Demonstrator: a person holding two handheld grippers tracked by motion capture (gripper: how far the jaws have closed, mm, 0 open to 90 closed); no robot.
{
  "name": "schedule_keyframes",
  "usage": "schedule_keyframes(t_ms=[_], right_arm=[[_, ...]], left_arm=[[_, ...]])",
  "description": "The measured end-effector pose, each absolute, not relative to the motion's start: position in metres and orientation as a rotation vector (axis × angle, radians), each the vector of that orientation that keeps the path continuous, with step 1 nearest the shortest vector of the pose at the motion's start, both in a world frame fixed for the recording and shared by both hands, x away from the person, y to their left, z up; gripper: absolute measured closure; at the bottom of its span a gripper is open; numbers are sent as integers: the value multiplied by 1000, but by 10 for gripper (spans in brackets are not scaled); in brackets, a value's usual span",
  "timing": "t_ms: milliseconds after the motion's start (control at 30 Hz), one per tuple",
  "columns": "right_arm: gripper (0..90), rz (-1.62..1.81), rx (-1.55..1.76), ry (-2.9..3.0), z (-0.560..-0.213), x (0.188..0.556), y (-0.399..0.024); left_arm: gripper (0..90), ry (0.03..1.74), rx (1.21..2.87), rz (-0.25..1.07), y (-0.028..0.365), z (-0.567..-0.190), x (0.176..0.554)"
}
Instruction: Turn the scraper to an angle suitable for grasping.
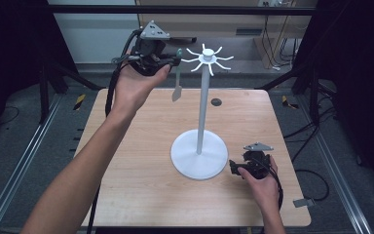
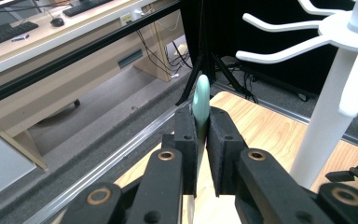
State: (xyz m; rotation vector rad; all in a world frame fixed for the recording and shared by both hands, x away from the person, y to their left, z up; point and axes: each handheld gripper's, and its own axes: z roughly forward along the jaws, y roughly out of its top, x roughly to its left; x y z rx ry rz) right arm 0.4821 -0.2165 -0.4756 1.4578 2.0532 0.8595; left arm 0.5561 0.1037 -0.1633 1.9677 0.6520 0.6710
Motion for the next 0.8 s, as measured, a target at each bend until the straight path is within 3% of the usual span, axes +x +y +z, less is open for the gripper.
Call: schedule_keyframes(t_ms=[800], right_arm=[[91,861,1468,2048,-476,482,-217]], left_arm=[[829,595,1929,662,97,-158,550]])
